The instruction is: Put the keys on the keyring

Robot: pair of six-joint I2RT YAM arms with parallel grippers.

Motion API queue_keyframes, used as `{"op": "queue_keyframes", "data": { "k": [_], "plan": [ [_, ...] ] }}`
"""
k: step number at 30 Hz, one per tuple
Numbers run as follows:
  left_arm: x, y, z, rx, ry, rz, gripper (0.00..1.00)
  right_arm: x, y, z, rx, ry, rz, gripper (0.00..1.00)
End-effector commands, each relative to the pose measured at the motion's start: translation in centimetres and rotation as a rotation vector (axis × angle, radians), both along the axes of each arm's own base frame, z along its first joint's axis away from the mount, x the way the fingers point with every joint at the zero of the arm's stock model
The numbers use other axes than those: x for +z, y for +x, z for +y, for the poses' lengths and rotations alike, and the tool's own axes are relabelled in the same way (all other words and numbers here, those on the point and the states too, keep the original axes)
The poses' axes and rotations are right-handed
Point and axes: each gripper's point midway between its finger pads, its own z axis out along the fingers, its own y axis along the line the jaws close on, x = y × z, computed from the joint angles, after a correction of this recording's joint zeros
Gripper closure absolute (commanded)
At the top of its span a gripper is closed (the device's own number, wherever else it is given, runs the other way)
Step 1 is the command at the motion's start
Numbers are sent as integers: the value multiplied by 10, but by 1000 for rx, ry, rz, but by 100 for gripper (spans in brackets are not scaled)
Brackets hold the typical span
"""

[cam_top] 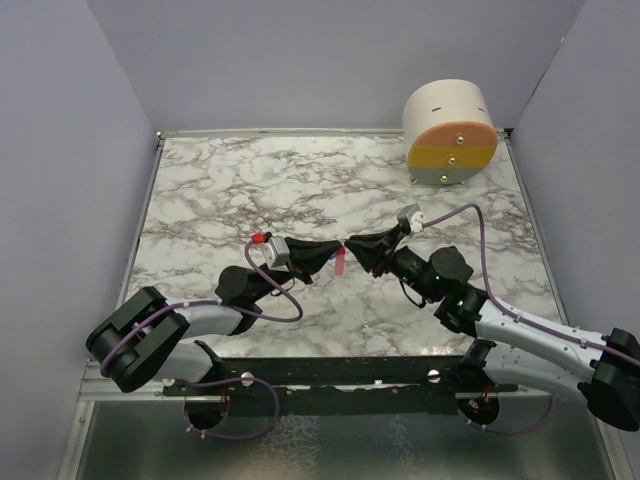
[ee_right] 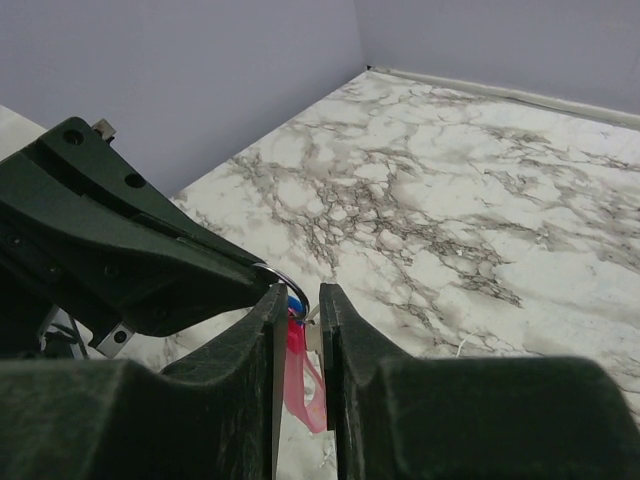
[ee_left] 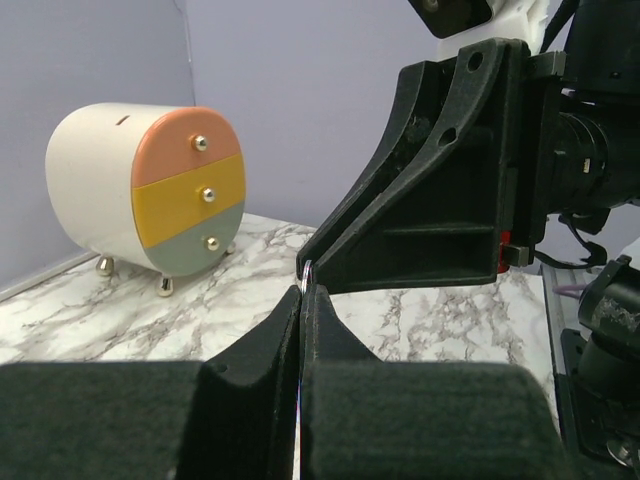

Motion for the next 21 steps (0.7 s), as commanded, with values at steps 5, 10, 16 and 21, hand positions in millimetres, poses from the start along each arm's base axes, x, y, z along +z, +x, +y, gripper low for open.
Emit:
{"op": "queue_keyframes", "data": {
  "k": [5,10,16,21],
  "plan": [
    [36,-13,3,-47,-107,-101,100,8,-1,7,26,19,-28,82],
    [38,-14,1,-61,-120,-102,100,7,0,9,29,20,-26,86],
    [40,-14,0,-68,-129,-104,100,6,1,9,23,21,-25,98],
    [37,-11,-1,-61,-125,-85,100,6,4,5,0,21,-25,99]
  ]
}}
